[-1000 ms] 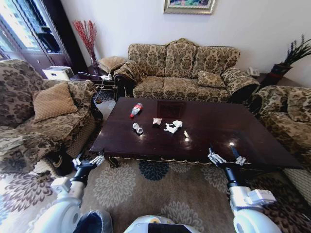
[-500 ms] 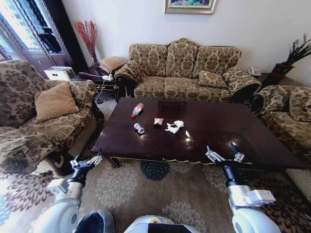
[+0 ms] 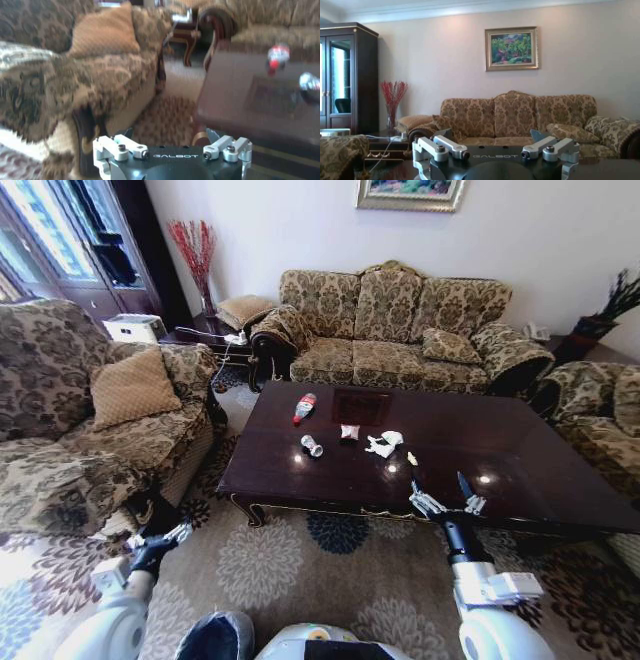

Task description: Move to the front of the table and place the trash on the table into the trash bin.

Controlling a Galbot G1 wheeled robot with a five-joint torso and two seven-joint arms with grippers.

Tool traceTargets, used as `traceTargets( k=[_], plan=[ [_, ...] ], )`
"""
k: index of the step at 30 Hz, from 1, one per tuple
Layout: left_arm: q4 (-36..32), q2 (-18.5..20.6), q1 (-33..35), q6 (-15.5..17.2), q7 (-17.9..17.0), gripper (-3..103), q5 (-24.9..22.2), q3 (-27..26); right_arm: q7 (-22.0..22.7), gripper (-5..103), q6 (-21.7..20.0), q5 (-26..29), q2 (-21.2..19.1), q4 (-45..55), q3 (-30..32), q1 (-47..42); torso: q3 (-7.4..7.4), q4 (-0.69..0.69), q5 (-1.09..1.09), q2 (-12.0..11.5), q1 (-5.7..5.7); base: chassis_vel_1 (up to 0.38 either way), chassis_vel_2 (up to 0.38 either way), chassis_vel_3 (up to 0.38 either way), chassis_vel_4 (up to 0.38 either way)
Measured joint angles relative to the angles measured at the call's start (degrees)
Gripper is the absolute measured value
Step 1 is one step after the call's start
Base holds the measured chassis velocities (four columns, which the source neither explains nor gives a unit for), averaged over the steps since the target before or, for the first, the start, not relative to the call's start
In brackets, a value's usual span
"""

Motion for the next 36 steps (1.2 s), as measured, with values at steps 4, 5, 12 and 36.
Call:
traceTargets(
  k=[4, 5, 12, 36],
  plan=[
    [-0.2, -0.2, 2.0, 3.5, 0.5, 100, -0.3, 1.3, -0.7, 100, 1.7, 0.9, 0.5, -0.1, 1.1, -1.2, 0.00, -0.03, 0.02, 0.0, 0.02, 0.010, -0.109, -0.035, 0.103],
    [0.6, -0.3, 2.3, 3.8, 0.6, 100, 0.0, 1.5, -0.7, 100, 1.8, 1.5, 0.3, -0.3, 1.5, -1.2, 0.01, -0.03, 0.00, 0.0, 0.02, 0.050, -0.122, -0.118, 0.109],
    [6.3, -1.0, 2.9, 3.7, 0.5, 100, 1.6, 1.0, -0.7, 100, 1.7, 3.6, -0.7, -1.5, 2.6, -0.9, 0.00, -0.02, -0.01, 0.0, 0.00, 0.148, -0.143, -0.158, 0.161],
    [31.2, 6.1, -0.6, 5.0, 8.6, 100, 6.3, 5.5, -3.1, 100, 9.6, -7.1, -0.4, -13.0, -3.9, -2.5, -0.01, -0.02, -0.02, 0.0, -0.03, 0.074, -0.074, -0.063, 0.071]
  ],
)
